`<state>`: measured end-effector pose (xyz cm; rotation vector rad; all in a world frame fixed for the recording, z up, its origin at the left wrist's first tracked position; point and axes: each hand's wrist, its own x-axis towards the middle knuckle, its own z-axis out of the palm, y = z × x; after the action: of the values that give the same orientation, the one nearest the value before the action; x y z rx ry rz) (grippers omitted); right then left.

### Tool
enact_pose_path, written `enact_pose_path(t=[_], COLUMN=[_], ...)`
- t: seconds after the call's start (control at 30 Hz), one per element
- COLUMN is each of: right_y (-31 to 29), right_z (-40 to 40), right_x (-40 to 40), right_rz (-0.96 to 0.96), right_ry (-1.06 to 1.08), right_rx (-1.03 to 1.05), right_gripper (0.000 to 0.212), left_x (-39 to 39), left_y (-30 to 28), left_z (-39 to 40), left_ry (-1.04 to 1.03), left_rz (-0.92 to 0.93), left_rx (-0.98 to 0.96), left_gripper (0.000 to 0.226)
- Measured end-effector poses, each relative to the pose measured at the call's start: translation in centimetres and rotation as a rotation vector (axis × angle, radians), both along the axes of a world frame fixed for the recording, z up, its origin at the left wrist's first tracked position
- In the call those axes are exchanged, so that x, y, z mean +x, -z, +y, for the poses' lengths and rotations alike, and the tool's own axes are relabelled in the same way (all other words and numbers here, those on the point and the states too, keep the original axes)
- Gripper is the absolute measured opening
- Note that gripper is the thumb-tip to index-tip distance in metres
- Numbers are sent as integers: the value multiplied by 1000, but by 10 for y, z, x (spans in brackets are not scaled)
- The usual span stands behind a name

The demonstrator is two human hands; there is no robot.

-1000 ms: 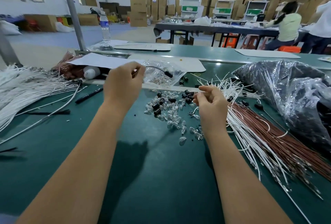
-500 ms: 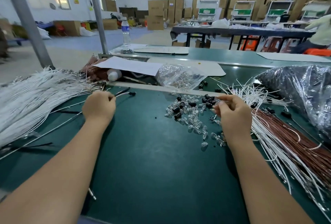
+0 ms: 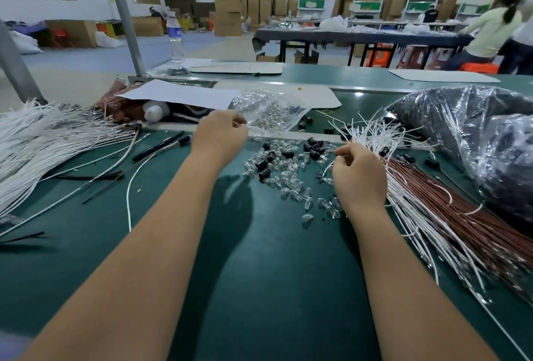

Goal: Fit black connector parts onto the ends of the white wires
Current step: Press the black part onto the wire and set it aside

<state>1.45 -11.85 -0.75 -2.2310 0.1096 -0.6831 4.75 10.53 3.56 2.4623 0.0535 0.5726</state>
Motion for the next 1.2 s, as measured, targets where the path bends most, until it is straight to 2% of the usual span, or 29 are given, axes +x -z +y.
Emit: enact_pose_path(t=[0.07,0.17,0.3,0.43,0.5,0.57,0.67,0.73,0.83,1.0,1.1,1.2], right_y=[-1,-3,-5,-4,-1,1,1,2,3,1,-3,-8], right_z=[-2,-8,-19,-31,-33,-34,-34,-33,-34,-30,-27,-18], right_x=[0,0,1,4,5,6,5,4,5,2,2,1], right_rz=[-48,-92,-82,28,120,176,214,231,219,125,-48,-279], right_ry=[46,126,245,260,234,235,272,288,297,376,481,323], right_rx=[-79,-210,-214,-158,-201,-285,-344,-392,-431,-397,-340,-221], right_gripper=[23,26,29,33,33,26,4,20,14,14,17,12], left_x=[-3,-3,-1,-6,-9,-12,-16,-18,-19,-16,-18,-21], left_y=[7,22,32,37,40,42,44,45,46,48,47,43], left_z=[-33,-67,-89,-90,-85,-80,-76,-78,-82,-84,-85,-88], left_ry=[93,122,131,167,154,126,108,108,123,149,188,232], left_rz=[70,131,99,-29,-55,-52,-43,-48,-69,-148,-222,-348], left_rx=[-35,-30,-33,-113,-122,-140,-176,-176,-163,-105,-77,-61], left_gripper=[26,30,30,24,24,26,28,27,27,26,31,50])
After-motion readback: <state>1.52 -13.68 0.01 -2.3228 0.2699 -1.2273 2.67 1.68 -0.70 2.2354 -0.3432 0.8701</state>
